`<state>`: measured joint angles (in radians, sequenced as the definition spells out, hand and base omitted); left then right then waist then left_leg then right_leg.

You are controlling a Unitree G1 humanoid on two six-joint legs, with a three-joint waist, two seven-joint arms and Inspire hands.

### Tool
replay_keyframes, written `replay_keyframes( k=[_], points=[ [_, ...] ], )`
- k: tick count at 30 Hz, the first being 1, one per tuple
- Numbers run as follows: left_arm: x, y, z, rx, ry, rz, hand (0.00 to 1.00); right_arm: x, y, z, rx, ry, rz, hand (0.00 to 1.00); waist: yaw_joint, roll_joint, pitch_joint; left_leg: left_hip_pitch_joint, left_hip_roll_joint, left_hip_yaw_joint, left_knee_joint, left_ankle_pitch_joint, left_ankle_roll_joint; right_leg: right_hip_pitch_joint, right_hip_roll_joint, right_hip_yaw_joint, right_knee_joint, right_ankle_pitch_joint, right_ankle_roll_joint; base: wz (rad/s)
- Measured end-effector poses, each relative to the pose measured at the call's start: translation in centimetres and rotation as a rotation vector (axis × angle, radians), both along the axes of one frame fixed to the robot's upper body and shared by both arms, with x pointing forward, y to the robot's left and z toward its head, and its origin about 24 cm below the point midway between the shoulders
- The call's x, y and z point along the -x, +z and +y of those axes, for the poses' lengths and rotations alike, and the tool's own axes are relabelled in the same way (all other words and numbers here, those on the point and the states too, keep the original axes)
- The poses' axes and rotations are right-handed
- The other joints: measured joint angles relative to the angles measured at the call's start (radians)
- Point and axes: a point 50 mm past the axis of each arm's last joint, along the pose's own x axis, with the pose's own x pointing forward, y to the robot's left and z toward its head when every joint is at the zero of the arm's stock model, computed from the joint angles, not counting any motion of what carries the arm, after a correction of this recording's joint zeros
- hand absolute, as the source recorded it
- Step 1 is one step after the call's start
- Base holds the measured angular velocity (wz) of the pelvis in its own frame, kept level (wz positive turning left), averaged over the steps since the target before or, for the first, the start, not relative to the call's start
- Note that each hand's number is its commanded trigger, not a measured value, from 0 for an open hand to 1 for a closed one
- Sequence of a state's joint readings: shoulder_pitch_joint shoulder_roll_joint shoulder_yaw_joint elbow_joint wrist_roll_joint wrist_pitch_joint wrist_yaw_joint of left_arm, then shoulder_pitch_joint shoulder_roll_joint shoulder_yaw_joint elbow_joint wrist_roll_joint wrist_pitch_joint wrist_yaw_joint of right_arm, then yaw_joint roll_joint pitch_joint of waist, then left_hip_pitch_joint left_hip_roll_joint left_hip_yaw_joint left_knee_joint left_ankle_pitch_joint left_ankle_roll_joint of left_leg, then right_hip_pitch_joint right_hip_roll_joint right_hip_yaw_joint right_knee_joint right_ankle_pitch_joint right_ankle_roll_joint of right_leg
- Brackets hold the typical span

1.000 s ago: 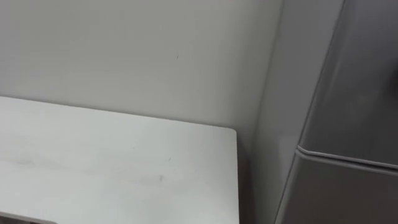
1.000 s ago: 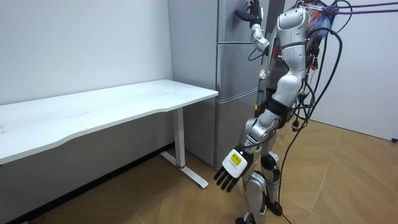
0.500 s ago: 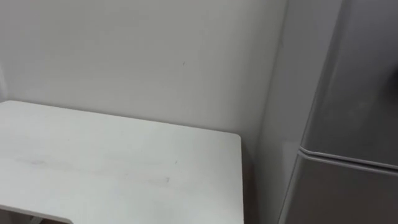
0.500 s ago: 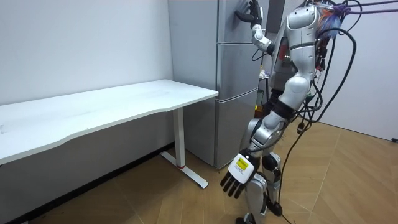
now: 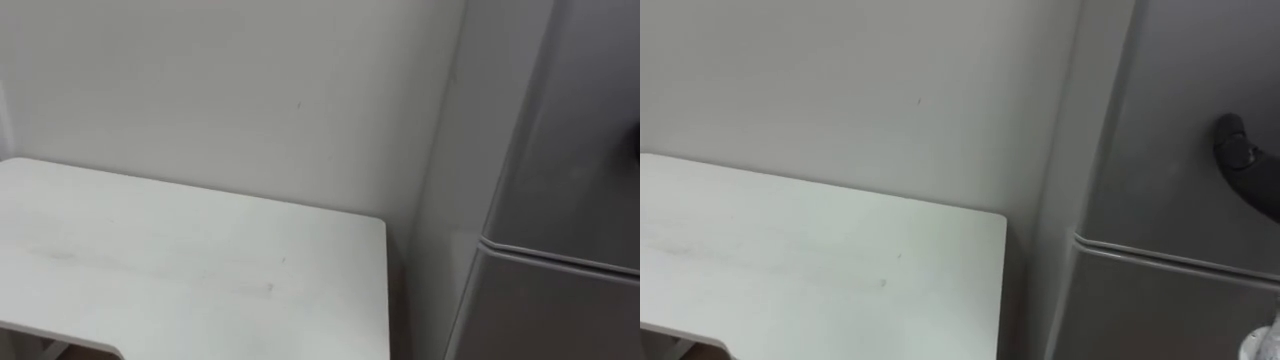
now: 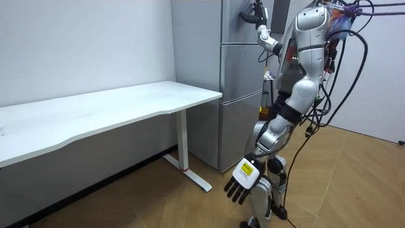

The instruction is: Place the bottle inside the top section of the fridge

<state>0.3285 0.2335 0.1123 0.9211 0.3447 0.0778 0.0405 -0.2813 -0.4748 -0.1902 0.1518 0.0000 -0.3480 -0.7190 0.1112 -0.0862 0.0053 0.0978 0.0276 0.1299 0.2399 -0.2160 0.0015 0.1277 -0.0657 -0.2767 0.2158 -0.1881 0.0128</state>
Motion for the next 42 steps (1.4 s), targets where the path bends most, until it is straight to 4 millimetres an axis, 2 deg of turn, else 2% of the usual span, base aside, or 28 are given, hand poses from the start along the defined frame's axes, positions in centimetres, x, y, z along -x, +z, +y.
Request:
replay_keyframes(
  k=[4,6,10,12,16,18,20,21,26,29,31,34,37,38,40,42],
  points=[
    [-0.1,0.0,0.0,0.001,-0.001,-0.005,0.00,0.0,0.1,-0.1,-0.001,0.012,0.001,0.00,-0.015,0.004,-0.0032,-0.001,-0.001,-0.001,0.000,0.000,0.001,0.000,-0.001,-0.001,-0.001,0.001,0.002,0.00],
    [0.2,0.0,0.0,0.005,0.001,0.001,0.00,0.0,0.3,-0.1,-0.008,0.037,-0.001,0.00,-0.025,0.009,-0.0097,-0.001,-0.003,-0.001,-0.003,0.001,0.003,-0.001,-0.003,-0.001,-0.001,0.002,0.003,0.00],
    [0.3,0.1,0.0,0.005,0.002,-0.002,0.00,0.2,0.7,-0.7,-0.029,0.036,-0.014,0.00,-0.039,0.014,-0.0144,-0.008,-0.004,-0.001,-0.002,0.003,0.005,-0.008,-0.004,0.001,-0.001,0.003,0.004,0.00],
    [0.4,0.1,0.0,0.004,0.003,-0.008,0.00,0.5,1.1,-1.6,-0.044,0.019,-0.026,0.00,-0.053,0.014,-0.0200,-0.008,-0.004,-0.001,-0.003,0.003,0.005,-0.005,-0.002,0.002,-0.008,0.005,0.006,0.00],
    [0.5,0.5,0.2,-0.008,0.011,-0.047,0.00,1.3,1.1,-4.1,-0.214,-0.021,-0.036,0.00,-0.080,0.009,-0.0223,-0.013,-0.004,-0.005,-0.002,0.003,0.006,-0.003,-0.001,-0.002,-0.012,0.006,0.006,0.05],
    [0.6,0.6,0.3,-0.016,0.028,-0.067,0.00,2.1,-0.4,-6.0,-0.366,-0.078,-0.010,0.00,-0.098,0.006,-0.0205,-0.014,-0.004,-0.006,-0.006,0.003,0.005,-0.004,0.001,-0.005,-0.011,0.006,0.006,0.00],
    [0.5,0.6,0.3,-0.013,0.029,-0.071,0.00,2.8,-1.2,-6.9,-0.435,-0.095,-0.008,0.00,-0.110,0.005,-0.0168,-0.014,-0.004,-0.003,-0.012,0.004,0.005,-0.008,0.001,-0.004,-0.012,0.005,0.006,-0.03],
    [0.5,0.7,0.3,-0.012,0.030,-0.074,0.00,3.2,-1.7,-7.2,-0.457,-0.105,0.005,0.00,-0.117,0.006,-0.0128,-0.014,-0.004,-0.001,-0.019,0.004,0.004,-0.012,0.001,-0.002,-0.012,0.005,0.006,-0.08],
    [0.4,0.9,0.7,-0.020,0.059,-0.103,0.00,4.8,-3.1,-8.5,-0.518,-0.159,0.034,0.00,-0.142,0.016,-0.0104,-0.015,-0.003,0.014,-0.032,0.005,0.002,-0.033,0.003,0.009,-0.012,0.003,0.005,-0.10],
    [0.2,0.9,0.7,-0.020,0.059,-0.109,0.00,5.8,-4.1,-8.9,-0.559,-0.189,0.056,0.00,-0.140,0.015,-0.0102,-0.014,-0.001,0.032,-0.038,0.005,0.002,-0.038,0.005,0.028,-0.011,0.003,0.005,-0.16],
    [0.1,0.9,0.7,-0.022,0.058,-0.114,0.00,6.4,-4.9,-9.3,-0.595,-0.209,0.068,0.00,-0.143,0.014,-0.0074,-0.014,-0.001,0.034,-0.038,0.005,0.002,-0.039,0.005,0.029,-0.012,0.003,0.005,-0.05],
    [0.0,0.9,0.7,-0.026,0.060,-0.121,0.00,7.6,-6.9,-10.1,-0.621,-0.277,0.140,0.00,-0.145,0.017,-0.0029,-0.015,0.001,0.034,-0.038,0.000,0.001,-0.041,0.007,0.029,-0.012,0.003,0.005,0.00],
    [0.4,0.8,0.5,-0.040,0.075,-0.115,0.00,9.4,-9.8,-10.5,-0.675,-0.360,0.218,0.00,-0.146,0.026,0.0010,-0.015,0.003,0.033,-0.037,-0.005,-0.001,-0.032,0.009,0.026,-0.015,0.003,0.005,0.01],
    [0.5,0.7,0.3,-0.041,0.083,-0.113,0.00,10.5,-11.3,-10.3,-0.705,-0.387,0.259,0.00,-0.147,0.023,-0.0015,-0.015,0.004,0.031,-0.037,-0.006,-0.001,-0.031,0.009,0.024,-0.015,0.003,0.005,0.00],
    [0.6,0.5,0.0,-0.037,0.090,-0.114,0.00,12.0,-13.7,-9.8,-0.764,-0.429,0.318,0.00,-0.147,0.030,-0.0016,-0.016,0.004,0.032,-0.043,-0.006,-0.001,-0.034,0.009,0.027,-0.014,0.003,0.005,-0.02],
    [0.6,0.5,-0.1,-0.031,0.105,-0.114,0.00,13.9,-17.1,-8.9,-0.879,-0.491,0.390,0.00,-0.139,0.036,-0.0007,-0.015,0.006,0.044,-0.043,-0.006,-0.001,-0.044,0.011,0.036,-0.013,0.003,0.005,-0.13]
  ],
)
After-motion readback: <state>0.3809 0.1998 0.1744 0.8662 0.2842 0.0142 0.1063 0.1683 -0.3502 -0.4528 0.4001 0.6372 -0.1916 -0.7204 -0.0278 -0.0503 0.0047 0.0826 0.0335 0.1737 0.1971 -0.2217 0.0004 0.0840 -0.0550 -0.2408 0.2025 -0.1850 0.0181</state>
